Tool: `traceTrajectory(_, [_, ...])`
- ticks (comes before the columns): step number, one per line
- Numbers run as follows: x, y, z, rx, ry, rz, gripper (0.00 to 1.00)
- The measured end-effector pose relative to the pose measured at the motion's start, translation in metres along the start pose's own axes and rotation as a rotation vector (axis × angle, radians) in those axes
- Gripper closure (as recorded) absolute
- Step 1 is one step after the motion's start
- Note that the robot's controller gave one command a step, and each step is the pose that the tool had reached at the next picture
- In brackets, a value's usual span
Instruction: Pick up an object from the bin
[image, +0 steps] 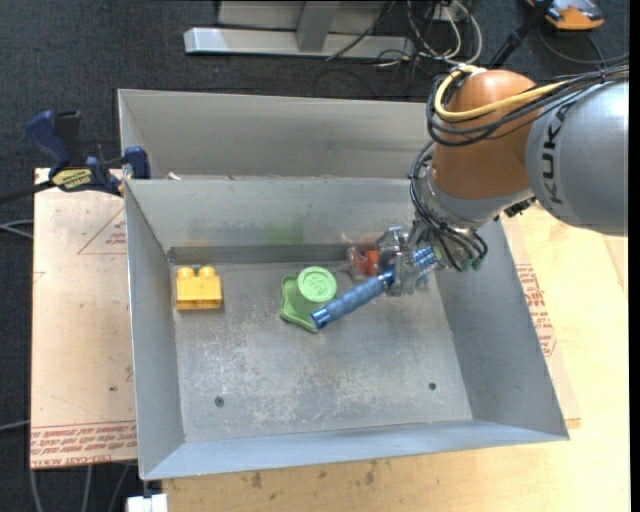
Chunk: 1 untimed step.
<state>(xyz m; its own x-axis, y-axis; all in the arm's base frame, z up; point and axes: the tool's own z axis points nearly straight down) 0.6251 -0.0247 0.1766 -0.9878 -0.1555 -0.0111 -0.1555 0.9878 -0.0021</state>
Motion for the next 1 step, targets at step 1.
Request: traceTrajectory(1, [0.0076,-0.0077,-0.0348,-0.001,0.005,-0.02,1.0])
